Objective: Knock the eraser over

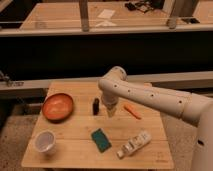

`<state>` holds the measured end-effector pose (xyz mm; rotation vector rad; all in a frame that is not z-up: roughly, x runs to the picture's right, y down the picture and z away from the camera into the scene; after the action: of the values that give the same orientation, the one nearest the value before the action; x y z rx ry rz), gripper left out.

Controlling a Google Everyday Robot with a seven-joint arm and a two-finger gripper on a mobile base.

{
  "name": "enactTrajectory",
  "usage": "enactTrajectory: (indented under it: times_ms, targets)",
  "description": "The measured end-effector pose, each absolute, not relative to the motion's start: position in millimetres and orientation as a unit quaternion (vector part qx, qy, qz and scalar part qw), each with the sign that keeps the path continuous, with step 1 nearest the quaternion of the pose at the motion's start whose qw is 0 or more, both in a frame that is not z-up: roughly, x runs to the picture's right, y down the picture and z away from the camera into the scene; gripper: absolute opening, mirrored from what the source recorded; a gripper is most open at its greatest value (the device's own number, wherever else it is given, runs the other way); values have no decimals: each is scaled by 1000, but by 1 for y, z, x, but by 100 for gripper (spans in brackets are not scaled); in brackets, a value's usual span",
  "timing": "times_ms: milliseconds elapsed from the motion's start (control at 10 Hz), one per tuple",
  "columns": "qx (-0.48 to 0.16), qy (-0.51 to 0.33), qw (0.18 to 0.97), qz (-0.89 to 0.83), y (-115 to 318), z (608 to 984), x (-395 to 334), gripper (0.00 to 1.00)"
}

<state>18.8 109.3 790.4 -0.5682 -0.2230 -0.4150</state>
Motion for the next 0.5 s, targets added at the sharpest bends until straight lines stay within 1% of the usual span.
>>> enactTrajectory:
  times_ms: [100,200,300,400,500]
  targets:
    - [-278,-110,932,-204,109,791,18,59]
    - [-277,-111,932,-205,108,792,18,55]
    - [-277,-112,931,-208,108,793,17,44]
    - [-278,-113,931,-210,107,794,16,40]
    - [-277,-114,930,-211,107,794,15,40]
